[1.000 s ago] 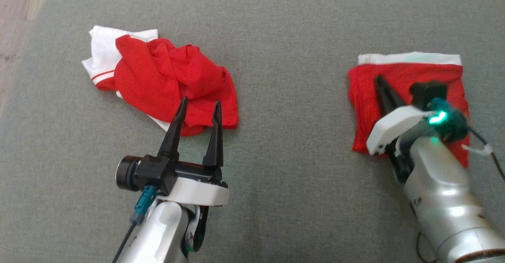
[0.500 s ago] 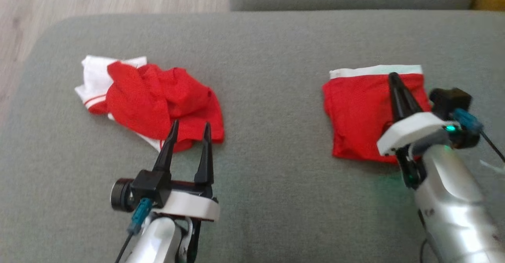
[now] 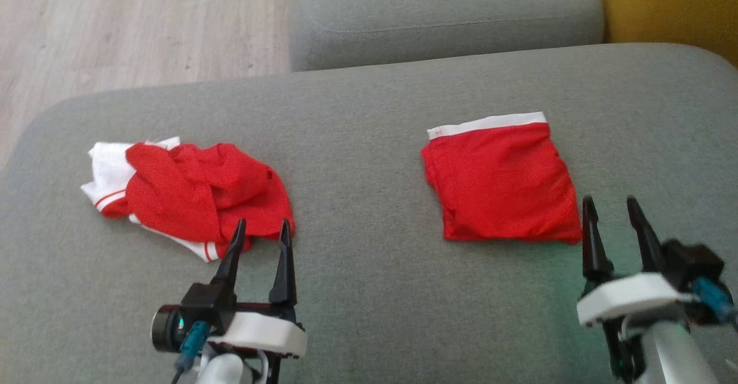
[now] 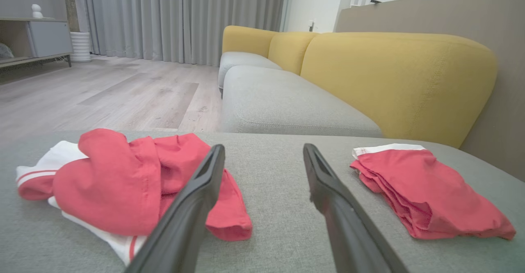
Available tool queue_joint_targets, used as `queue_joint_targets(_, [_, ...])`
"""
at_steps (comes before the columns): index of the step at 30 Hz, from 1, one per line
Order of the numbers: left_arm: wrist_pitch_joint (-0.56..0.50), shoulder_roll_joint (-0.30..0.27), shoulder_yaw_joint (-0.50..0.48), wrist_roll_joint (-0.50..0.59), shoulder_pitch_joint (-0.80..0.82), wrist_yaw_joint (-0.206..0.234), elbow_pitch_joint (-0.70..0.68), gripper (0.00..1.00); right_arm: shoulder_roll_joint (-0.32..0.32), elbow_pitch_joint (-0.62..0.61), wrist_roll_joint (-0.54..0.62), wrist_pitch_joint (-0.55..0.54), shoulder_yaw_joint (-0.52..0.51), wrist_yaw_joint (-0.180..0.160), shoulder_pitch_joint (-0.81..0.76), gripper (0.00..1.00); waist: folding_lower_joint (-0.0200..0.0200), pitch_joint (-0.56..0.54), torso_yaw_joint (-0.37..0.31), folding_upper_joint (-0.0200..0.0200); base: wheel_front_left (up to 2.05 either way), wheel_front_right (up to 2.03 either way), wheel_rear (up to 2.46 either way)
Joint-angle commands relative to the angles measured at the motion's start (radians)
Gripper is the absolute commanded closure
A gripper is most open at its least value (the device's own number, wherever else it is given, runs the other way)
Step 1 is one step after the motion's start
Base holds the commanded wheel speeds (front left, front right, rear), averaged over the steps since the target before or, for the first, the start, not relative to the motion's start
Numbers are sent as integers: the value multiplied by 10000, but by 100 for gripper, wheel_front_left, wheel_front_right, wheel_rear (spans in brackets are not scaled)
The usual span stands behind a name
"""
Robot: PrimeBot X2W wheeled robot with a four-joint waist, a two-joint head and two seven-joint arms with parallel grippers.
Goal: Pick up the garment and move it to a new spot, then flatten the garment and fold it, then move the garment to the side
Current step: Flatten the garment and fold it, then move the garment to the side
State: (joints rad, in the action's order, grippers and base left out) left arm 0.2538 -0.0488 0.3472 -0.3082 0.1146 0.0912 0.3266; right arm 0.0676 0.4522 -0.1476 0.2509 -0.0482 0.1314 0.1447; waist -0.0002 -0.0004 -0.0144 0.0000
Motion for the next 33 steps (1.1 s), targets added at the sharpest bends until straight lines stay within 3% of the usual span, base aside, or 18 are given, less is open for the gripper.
queue_joint_targets(1, [80,-14,-449,-55,216,-48,-329,0,-31,-448,69,108,164,-7,139,0,2,-81,-129,0,0,0,0])
queue_joint_targets(9, [80,-14,-701,87,-143,-142,-157,0,-166,-821,28,108,115,-7,-394,0,2,-121,-296,0,0,0,0])
queue_joint_targets(19, [80,-14,-589,216,106,-152,-40,0,-172,-876,-186,44,176,-7,-355,0,2,104,-2,0,0,0,0])
queue_joint_targets(25, [80,-14,-437,318,496,-86,-207,0,-172,-467,273,-626,-390,-7,583,0,2,849,291,0,0,0,0])
queue_joint_targets(33, [80,-14,-214,347,998,-45,-309,0,-136,985,1230,-1861,-1235,-7,2458,0,2,1741,731,0,0,0,0])
